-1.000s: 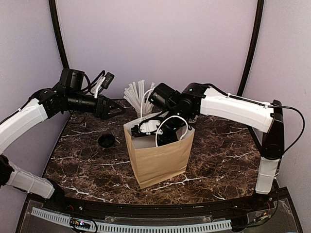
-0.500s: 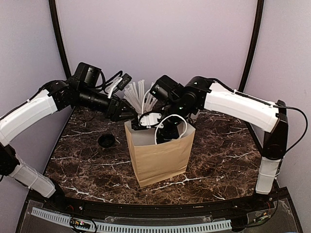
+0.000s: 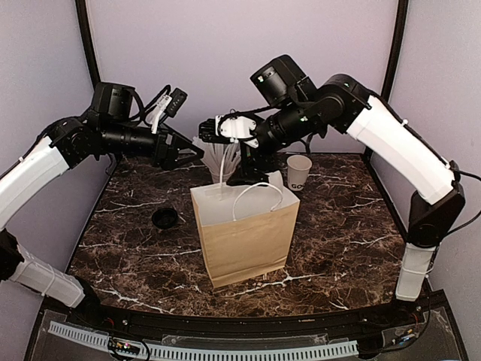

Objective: Pack the takeout coffee

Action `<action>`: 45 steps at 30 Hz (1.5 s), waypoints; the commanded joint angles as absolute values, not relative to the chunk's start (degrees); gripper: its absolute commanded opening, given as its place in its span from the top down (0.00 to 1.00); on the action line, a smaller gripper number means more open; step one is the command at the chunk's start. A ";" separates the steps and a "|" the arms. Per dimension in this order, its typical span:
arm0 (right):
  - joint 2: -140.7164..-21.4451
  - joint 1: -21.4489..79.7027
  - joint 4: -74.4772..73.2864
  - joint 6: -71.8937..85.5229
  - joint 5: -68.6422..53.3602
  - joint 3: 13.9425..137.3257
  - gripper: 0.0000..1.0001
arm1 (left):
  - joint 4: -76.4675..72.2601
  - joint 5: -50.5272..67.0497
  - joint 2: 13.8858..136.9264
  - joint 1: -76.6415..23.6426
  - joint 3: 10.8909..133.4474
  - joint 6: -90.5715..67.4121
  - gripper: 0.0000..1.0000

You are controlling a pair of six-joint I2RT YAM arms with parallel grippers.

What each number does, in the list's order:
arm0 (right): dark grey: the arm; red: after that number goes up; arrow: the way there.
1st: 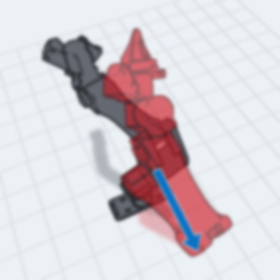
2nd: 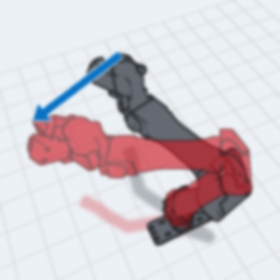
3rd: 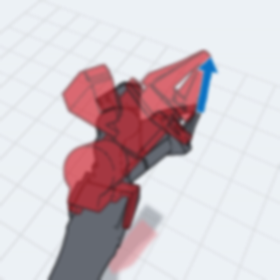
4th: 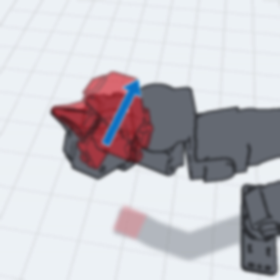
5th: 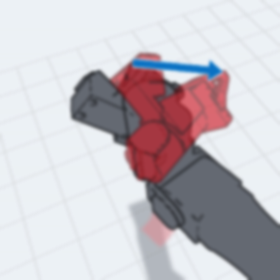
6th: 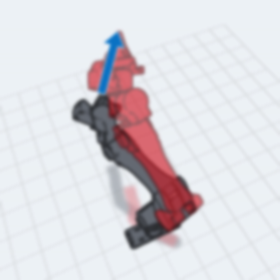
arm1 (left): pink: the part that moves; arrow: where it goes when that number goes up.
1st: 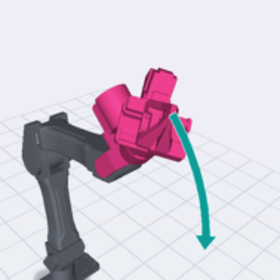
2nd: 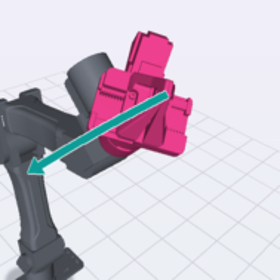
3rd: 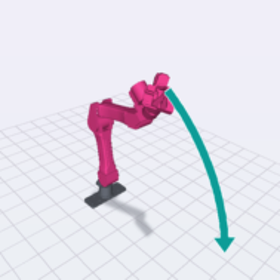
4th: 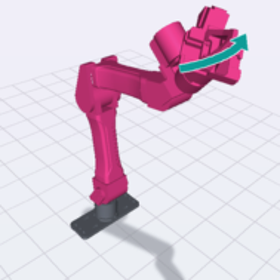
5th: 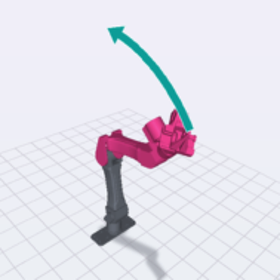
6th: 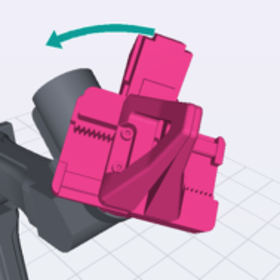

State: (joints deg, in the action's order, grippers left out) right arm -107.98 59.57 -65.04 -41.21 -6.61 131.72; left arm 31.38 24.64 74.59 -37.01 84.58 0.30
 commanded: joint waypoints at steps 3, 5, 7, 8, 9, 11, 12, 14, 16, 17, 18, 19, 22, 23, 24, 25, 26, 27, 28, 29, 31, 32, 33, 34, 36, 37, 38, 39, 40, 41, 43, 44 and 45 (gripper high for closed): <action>-105.08 58.05 -66.25 -40.43 -3.67 135.67 0.01 | 34.12 31.61 80.75 -37.36 87.64 2.11 0.29; -103.93 56.46 -66.20 -40.43 -3.18 137.20 0.01 | 35.46 32.99 82.70 -38.12 89.33 3.09 0.30; -102.30 54.00 -65.94 -40.58 -3.04 137.65 0.01 | 37.41 33.34 84.51 -38.85 90.87 4.24 0.31; -101.32 52.94 -65.70 -40.54 -2.87 137.18 0.01 | 38.09 33.56 85.84 -39.02 92.06 4.97 0.32; -100.39 51.52 -65.36 -40.40 -3.11 136.37 0.01 | 39.93 33.70 86.60 -39.37 92.75 5.39 0.34; -98.87 48.54 -64.61 -39.99 -3.50 133.38 0.01 | 42.95 33.52 89.06 -39.84 95.03 6.53 0.39; -98.04 47.23 -63.84 -39.85 -3.18 131.17 0.01 | 43.89 33.64 90.53 -39.91 96.22 7.46 0.41; -96.26 44.72 -62.08 -39.81 -2.84 127.05 0.01 | 45.84 34.34 91.91 -40.06 97.17 8.46 0.45; -94.91 42.35 -61.10 -39.75 -3.03 124.34 0.01 | 47.08 34.48 92.67 -40.23 97.64 9.21 0.50; -94.66 41.20 -60.62 -39.59 -2.99 123.32 0.01 | 48.05 34.64 92.96 -40.25 97.78 9.35 0.53; -94.32 40.10 -60.05 -39.49 -3.02 122.47 0.01 | 48.59 34.76 93.44 -40.30 98.23 9.98 0.54; -94.04 39.06 -59.70 -39.39 -3.25 121.75 0.01 | 49.83 35.23 93.65 -40.32 98.42 10.31 0.54; -93.69 36.76 -58.90 -39.29 -3.52 120.61 0.01 | 51.70 35.34 94.32 -40.33 98.71 11.25 0.58; -93.65 36.20 -58.78 -39.29 -3.44 120.56 0.01 | 51.93 34.94 94.32 -40.34 98.53 11.34 0.59; -93.76 35.74 -58.66 -39.31 -3.36 120.56 0.01 | 51.98 34.78 94.20 -40.34 98.28 11.56 0.64; -93.78 35.48 -58.55 -39.29 -3.28 120.58 0.01 | 52.17 34.32 94.13 -40.34 98.25 11.70 0.68; -93.78 35.22 -58.30 -39.40 -3.07 120.54 0.01 | 52.48 33.90 94.22 -40.34 98.39 11.83 0.74; -93.78 35.11 -58.00 -39.56 -2.84 120.32 0.01 | 52.65 32.89 94.31 -40.34 98.67 12.08 0.75; -93.76 34.88 -57.62 -39.82 -2.55 119.95 0.01 | 52.98 32.26 94.31 -40.34 98.73 12.23 0.78; -93.78 34.70 -57.17 -39.96 -2.00 119.54 0.01 | 53.12 30.85 94.31 -40.39 98.82 12.51 0.80; -93.88 33.95 -56.16 -40.07 -1.48 119.08 0.01 | 53.41 28.62 94.31 -40.35 99.21 12.86 0.88; -93.94 33.32 -55.63 -40.08 -1.35 118.83 0.01 | 53.61 26.93 94.31 -40.32 99.48 12.93 0.91; -93.93 32.83 -55.00 -40.08 -1.18 118.42 0.01 | 53.65 26.03 94.31 -40.29 100.26 13.21 0.93; -94.09 32.29 -54.48 -40.16 -0.77 118.01 0.01 | 53.80 24.02 94.31 -40.33 100.84 13.42 0.95; -94.38 31.25 -52.82 -39.98 -0.21 116.98 0.01 | 53.68 20.77 94.14 -40.34 102.63 14.01 0.99; -94.46 30.67 -52.27 -39.65 -0.25 116.42 0.01 | 53.52 19.61 93.96 -40.38 103.81 14.51 1.00; -94.62 30.03 -51.33 -39.23 0.76 115.97 0.01 | 52.97 17.58 93.82 -40.42 104.25 14.77 1.00; -94.87 29.43 -50.91 -38.78 0.91 115.71 0.01 | 52.63 16.61 93.48 -40.47 104.81 15.29 1.00; -95.08 28.89 -50.62 -38.47 0.71 115.41 0.01 | 51.74 15.10 93.32 -40.54 104.96 15.56 1.00; -95.30 28.45 -50.37 -38.13 0.47 115.14 0.01 | 51.27 14.36 92.92 -40.68 104.93 16.08 1.00; -95.49 27.82 -49.64 -37.77 0.20 113.97 0.01 | 49.59 12.34 92.39 -41.26 104.05 16.95 1.00; -95.56 27.59 -49.35 -37.58 0.26 113.43 0.01 | 48.39 11.08 92.16 -41.59 103.18 17.22 1.00; -95.68 27.48 -49.10 -37.39 0.26 112.73 0.01 | 47.75 10.46 92.13 -42.28 102.74 17.91 1.00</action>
